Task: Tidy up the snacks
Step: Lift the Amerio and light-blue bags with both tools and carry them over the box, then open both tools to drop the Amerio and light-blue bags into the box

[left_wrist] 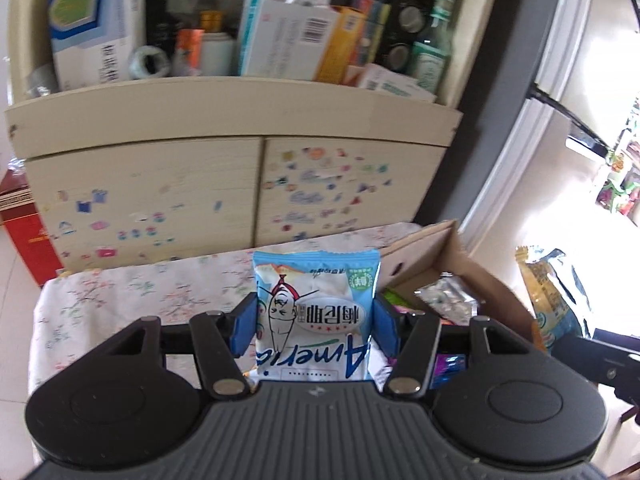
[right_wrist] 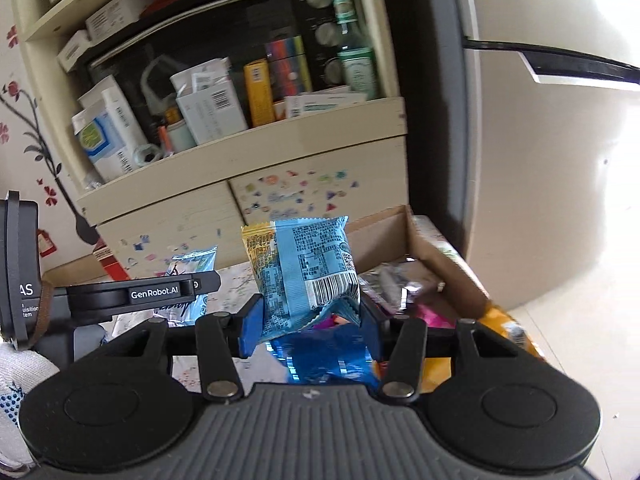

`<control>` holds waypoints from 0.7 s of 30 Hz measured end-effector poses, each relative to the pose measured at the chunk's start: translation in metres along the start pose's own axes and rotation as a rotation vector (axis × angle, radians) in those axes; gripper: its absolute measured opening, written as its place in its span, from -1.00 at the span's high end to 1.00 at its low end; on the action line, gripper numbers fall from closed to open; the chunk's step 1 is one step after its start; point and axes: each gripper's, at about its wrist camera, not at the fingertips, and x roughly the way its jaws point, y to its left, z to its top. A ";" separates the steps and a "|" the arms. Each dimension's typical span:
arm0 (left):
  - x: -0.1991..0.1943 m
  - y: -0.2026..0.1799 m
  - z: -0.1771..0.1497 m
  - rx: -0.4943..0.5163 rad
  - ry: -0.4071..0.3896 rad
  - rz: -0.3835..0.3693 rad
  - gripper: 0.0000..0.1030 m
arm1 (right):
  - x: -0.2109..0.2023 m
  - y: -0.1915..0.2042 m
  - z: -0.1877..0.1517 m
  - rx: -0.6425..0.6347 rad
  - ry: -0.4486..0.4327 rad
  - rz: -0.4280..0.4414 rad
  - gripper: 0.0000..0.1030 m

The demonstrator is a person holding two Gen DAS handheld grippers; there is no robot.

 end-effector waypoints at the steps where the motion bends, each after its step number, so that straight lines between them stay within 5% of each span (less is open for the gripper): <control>1: 0.001 -0.004 0.001 0.007 -0.001 -0.008 -0.13 | -0.002 -0.004 0.001 0.007 -0.003 -0.005 -0.10; 19: 0.028 -0.075 0.008 0.146 -0.038 -0.165 -0.14 | -0.001 -0.050 0.002 0.163 0.003 -0.112 -0.11; 21: 0.033 -0.085 0.006 0.172 -0.052 -0.173 -0.49 | 0.002 -0.052 0.001 0.168 0.006 -0.124 -0.19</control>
